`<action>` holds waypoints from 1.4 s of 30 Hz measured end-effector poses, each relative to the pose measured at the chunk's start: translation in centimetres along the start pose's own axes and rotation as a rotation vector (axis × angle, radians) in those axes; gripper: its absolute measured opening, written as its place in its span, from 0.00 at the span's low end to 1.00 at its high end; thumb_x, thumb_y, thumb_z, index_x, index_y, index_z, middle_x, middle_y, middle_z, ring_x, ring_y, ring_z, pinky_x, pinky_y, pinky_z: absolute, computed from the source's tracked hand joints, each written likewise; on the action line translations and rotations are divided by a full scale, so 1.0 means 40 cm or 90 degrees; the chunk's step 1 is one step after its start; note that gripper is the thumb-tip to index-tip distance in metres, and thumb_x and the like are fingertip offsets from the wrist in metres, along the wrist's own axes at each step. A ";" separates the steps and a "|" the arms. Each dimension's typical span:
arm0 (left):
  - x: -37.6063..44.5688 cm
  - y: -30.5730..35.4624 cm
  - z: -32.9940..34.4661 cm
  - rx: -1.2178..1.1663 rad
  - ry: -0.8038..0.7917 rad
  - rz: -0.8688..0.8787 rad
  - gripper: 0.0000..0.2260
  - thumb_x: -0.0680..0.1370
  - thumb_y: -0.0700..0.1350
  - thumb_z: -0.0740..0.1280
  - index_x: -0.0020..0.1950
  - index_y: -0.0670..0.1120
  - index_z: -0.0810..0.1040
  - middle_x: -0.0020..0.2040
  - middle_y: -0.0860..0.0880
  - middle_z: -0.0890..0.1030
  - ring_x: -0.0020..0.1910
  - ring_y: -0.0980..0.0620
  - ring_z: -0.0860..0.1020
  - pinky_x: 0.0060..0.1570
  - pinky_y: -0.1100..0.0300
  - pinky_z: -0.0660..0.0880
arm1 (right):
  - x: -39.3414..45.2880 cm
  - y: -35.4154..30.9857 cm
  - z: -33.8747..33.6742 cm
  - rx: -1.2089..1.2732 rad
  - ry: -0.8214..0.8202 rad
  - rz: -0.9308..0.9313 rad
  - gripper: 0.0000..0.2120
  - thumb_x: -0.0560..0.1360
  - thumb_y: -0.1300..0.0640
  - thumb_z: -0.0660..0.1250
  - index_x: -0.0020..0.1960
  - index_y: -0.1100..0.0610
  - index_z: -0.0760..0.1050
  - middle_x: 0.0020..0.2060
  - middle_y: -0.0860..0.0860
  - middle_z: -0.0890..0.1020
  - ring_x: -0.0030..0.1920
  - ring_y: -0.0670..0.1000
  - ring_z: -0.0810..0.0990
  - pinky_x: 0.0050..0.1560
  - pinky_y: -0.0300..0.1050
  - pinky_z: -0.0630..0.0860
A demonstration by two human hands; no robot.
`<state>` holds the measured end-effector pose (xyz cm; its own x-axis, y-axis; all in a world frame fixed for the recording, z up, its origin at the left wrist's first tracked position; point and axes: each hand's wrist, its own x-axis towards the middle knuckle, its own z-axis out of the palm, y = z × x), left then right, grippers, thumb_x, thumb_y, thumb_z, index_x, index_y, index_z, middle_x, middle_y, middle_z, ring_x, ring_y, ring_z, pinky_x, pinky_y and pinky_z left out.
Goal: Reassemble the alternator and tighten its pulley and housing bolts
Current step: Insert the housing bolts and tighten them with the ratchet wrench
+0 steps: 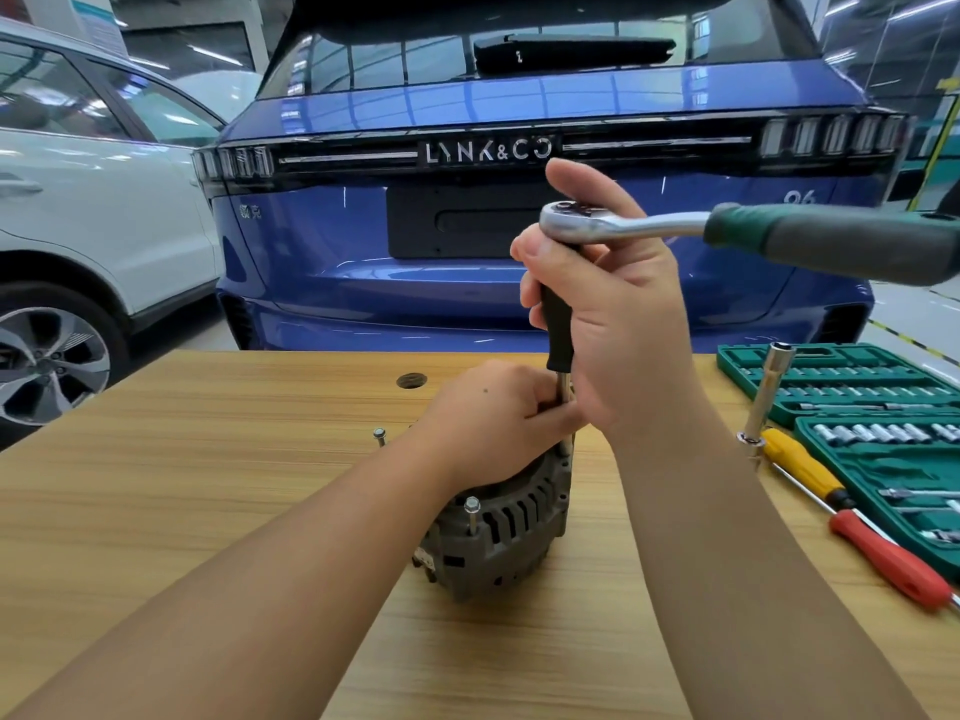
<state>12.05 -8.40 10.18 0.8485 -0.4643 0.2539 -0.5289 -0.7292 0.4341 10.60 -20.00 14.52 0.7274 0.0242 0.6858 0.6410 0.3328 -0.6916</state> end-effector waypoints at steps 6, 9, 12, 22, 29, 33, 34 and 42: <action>0.003 -0.014 0.002 -0.002 0.008 -0.019 0.21 0.83 0.61 0.61 0.44 0.46 0.82 0.39 0.47 0.83 0.37 0.49 0.79 0.43 0.45 0.78 | 0.005 -0.002 -0.033 0.196 -0.102 0.116 0.21 0.78 0.54 0.52 0.65 0.53 0.76 0.49 0.56 0.84 0.41 0.53 0.77 0.41 0.47 0.69; 0.006 -0.014 0.004 -0.012 0.017 -0.020 0.21 0.82 0.61 0.62 0.40 0.46 0.79 0.34 0.47 0.79 0.32 0.52 0.75 0.35 0.52 0.73 | 0.008 -0.004 -0.042 0.194 -0.129 0.155 0.28 0.80 0.39 0.49 0.65 0.55 0.76 0.47 0.55 0.83 0.41 0.53 0.77 0.41 0.47 0.69; 0.002 -0.015 0.004 -0.006 0.018 -0.016 0.22 0.82 0.60 0.63 0.37 0.45 0.78 0.30 0.48 0.75 0.30 0.53 0.72 0.33 0.55 0.69 | 0.011 -0.011 -0.035 0.174 -0.139 0.172 0.35 0.76 0.29 0.56 0.66 0.57 0.74 0.44 0.54 0.80 0.40 0.52 0.76 0.42 0.46 0.69; -0.002 0.012 -0.008 0.023 -0.035 0.001 0.23 0.79 0.65 0.58 0.50 0.49 0.83 0.42 0.49 0.83 0.40 0.51 0.80 0.45 0.45 0.81 | 0.001 -0.039 -0.019 -0.017 0.119 0.124 0.08 0.73 0.54 0.75 0.37 0.52 0.80 0.28 0.50 0.69 0.28 0.50 0.63 0.30 0.44 0.62; 0.000 -0.002 -0.004 0.000 -0.009 -0.014 0.18 0.82 0.62 0.62 0.44 0.50 0.81 0.38 0.50 0.82 0.36 0.53 0.79 0.38 0.54 0.76 | 0.003 -0.012 -0.049 0.159 -0.058 0.125 0.12 0.74 0.63 0.68 0.55 0.49 0.77 0.47 0.48 0.85 0.42 0.47 0.81 0.41 0.40 0.73; 0.003 -0.003 0.000 0.006 -0.002 -0.011 0.19 0.83 0.61 0.62 0.43 0.49 0.80 0.33 0.51 0.79 0.29 0.56 0.74 0.34 0.56 0.73 | 0.005 0.006 -0.036 0.034 -0.062 0.008 0.18 0.79 0.62 0.66 0.63 0.43 0.76 0.50 0.50 0.84 0.43 0.49 0.81 0.41 0.42 0.76; 0.003 -0.004 0.001 0.003 -0.002 -0.011 0.19 0.83 0.61 0.62 0.43 0.48 0.81 0.33 0.50 0.79 0.30 0.55 0.75 0.35 0.54 0.74 | 0.005 0.012 -0.036 0.026 -0.077 -0.005 0.19 0.79 0.62 0.65 0.64 0.42 0.75 0.50 0.50 0.84 0.43 0.50 0.79 0.41 0.43 0.76; 0.007 -0.014 0.005 -0.001 0.013 -0.021 0.21 0.82 0.60 0.63 0.37 0.46 0.77 0.32 0.48 0.76 0.29 0.56 0.73 0.32 0.55 0.70 | 0.012 0.011 -0.056 0.199 -0.178 0.097 0.23 0.81 0.48 0.49 0.67 0.52 0.76 0.51 0.56 0.82 0.43 0.55 0.77 0.41 0.47 0.71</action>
<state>12.58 -8.20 9.83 0.8656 -0.4294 0.2576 -0.5007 -0.7428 0.4444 11.78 -21.95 14.02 0.6862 0.3351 0.6456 0.3948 0.5739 -0.7175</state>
